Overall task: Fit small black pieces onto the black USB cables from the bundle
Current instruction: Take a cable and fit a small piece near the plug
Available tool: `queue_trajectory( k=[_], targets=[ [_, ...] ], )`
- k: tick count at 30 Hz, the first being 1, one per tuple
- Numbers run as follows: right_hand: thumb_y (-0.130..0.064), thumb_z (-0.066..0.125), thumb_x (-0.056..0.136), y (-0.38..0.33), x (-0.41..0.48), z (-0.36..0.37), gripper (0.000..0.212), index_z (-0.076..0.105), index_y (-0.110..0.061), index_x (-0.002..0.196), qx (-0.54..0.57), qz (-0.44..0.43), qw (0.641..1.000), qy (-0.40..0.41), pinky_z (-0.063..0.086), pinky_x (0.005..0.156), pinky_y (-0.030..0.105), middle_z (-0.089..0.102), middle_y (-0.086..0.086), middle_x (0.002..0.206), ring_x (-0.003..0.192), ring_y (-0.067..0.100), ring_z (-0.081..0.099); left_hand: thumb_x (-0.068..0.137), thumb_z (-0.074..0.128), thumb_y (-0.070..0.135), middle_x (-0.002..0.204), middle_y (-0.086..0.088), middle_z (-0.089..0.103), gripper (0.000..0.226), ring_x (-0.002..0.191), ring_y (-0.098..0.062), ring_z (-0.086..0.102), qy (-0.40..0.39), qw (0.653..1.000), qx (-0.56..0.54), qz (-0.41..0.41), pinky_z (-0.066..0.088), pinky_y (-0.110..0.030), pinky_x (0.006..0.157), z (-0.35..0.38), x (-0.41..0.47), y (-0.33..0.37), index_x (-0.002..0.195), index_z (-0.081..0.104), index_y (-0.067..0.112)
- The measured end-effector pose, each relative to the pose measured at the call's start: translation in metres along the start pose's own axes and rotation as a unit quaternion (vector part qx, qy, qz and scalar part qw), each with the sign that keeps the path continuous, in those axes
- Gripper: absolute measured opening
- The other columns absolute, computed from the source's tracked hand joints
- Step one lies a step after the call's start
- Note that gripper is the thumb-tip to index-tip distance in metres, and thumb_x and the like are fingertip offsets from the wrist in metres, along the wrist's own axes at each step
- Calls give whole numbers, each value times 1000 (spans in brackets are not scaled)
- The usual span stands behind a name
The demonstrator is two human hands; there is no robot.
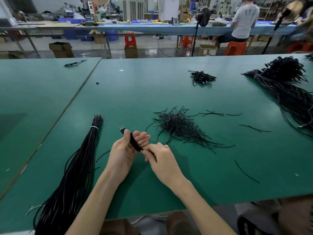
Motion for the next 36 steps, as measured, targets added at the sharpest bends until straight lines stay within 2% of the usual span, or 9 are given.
queue_trajectory(
  k=[1, 4, 8, 12, 16, 19, 22, 27, 36],
  targets=[
    [-32, 57, 105, 2, 0, 1, 24, 69, -17, 92, 1, 9, 1000, -1, 39, 94, 33, 64, -12, 78, 82, 9, 49, 103, 49, 41, 91, -4, 71, 37, 88, -21, 73, 7, 999, -35, 1, 58, -28, 76, -3, 1, 2, 101, 62, 7],
    [-39, 58, 104, 4, 1, 2, 27, 70, -19, 91, -11, 14, 1000, -3, 35, 97, 30, 64, -16, 80, 86, 6, 50, 105, 48, 41, 67, 12, 47, 31, 53, -4, 46, 13, 986, -165, -26, 47, -18, 56, -10, 3, 5, 86, 57, 19],
    [-32, 60, 103, 4, 0, 2, 17, 70, -20, 97, -28, -6, 1000, 9, 28, 97, 27, 69, -15, 92, 92, 4, 44, 110, 41, 41, 55, 11, 36, 45, 40, -7, 29, 11, 967, -247, -58, 33, -20, 42, -11, 3, 6, 73, 57, 21],
    [-31, 60, 103, 3, -1, 2, 15, 70, -20, 103, -49, -10, 999, 14, 26, 102, 30, 71, -13, 98, 99, 8, 49, 109, 40, 43, 53, 11, 34, 48, 43, -9, 17, 11, 971, -231, -52, 30, -22, 40, -11, 3, 7, 70, 56, 21],
    [-36, 52, 106, -9, -4, 6, 35, 63, -15, 132, -96, -58, 994, 1, 25, 114, 35, 71, -7, 112, 112, 13, 53, 104, 46, 46, 57, 10, 29, 44, 44, -6, 22, 22, 989, -139, -36, 31, -20, 41, -12, 1, 5, 69, 52, 21],
    [-31, 43, 110, -9, -4, 5, 47, 46, -9, 151, -17, -30, 999, -25, 31, 113, 26, 66, 4, 130, 121, 12, 50, 102, 47, 47, 60, 8, 30, 44, 49, -7, 27, -3, 999, -17, -27, 32, -18, 46, -2, -2, -1, 67, 52, 22],
    [-20, 38, 111, -4, -4, 2, 44, 42, -11, 154, 62, 3, 997, -44, 43, 111, 31, 60, 6, 142, 128, 16, 56, 102, 45, 48, 59, 6, 34, 45, 49, -9, 29, -36, 997, 67, -34, 34, -19, 50, 9, -6, -9, 65, 53, 25],
    [-8, 40, 109, -7, -4, -3, 48, 40, -11, 157, 49, -11, 999, -22, 50, 91, 33, 60, 4, 112, 95, 15, 57, 105, 44, 44, 66, 2, 45, 43, 55, -13, 44, -60, 996, 64, -27, 49, -23, 64, 11, -7, -7, 71, 59, 22],
    [-6, 44, 108, -11, -4, -10, 44, 47, -8, 153, 55, -26, 998, 16, 50, 93, 31, 60, 3, 106, 95, 14, 56, 105, 38, 43, 69, 0, 46, 42, 65, -19, 47, -37, 980, 178, 83, 49, -26, 71, 17, -13, 1, 73, 54, 20]
  ],
)
Point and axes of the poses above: each hand's wrist, its own x-axis towards the middle knuckle, its own z-axis out of the palm, y = z × x, the point moved 7 cm from there along x, towards the middle knuckle
